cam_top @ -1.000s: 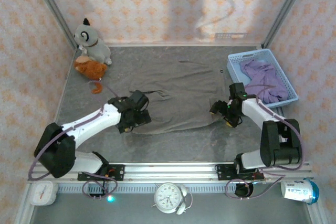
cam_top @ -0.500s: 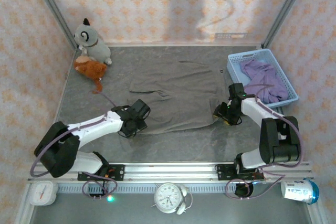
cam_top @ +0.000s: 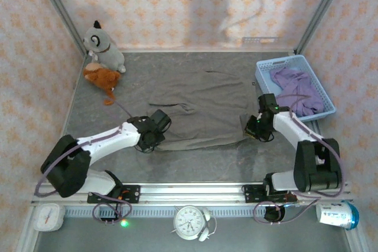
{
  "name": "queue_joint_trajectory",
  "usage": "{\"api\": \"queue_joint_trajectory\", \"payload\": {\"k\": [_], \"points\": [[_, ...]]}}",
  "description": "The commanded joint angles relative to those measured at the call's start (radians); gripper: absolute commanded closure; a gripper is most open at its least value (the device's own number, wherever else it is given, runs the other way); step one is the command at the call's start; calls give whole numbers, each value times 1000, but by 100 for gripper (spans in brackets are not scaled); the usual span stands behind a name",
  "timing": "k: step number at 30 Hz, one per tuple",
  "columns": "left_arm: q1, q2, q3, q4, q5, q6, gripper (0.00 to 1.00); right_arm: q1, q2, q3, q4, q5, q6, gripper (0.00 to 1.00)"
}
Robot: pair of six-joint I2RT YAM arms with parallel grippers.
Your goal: Fold and stack the mixed laundry pile
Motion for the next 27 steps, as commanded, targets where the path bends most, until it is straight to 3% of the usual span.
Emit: {"api": "queue_joint_trajectory", "payload": {"k": [1, 6, 13, 19, 22, 24, 25, 26, 27], "points": [[56, -77, 106, -78, -91, 58, 100, 4, -45, 92, -136, 42, -17, 96], [171, -40, 302, -84, -89, 172, 100, 3, 22, 272, -204, 60, -36, 95], [276, 194, 624, -53, -87, 313, 100, 2, 216, 547, -213, 71, -3, 95], [362, 532, 1002, -84, -63, 405, 100, 0, 492, 850, -209, 98, 32, 95], [398, 767, 1292, -150, -14, 439, 100, -14, 668, 1047, -197, 99, 50, 95], [414, 932, 1530, -224, 32, 467, 100, -19, 756, 1170, -168, 100, 59, 88], [421, 1006, 1672, -274, 63, 482, 91, -21, 801, 1243, -177, 107, 69, 72], [428, 1090, 1821, -335, 93, 486, 58, -22, 842, 1324, -194, 102, 79, 48], [433, 1156, 1915, -385, 104, 477, 31, -23, 868, 1385, -206, 91, 82, 35]]}}
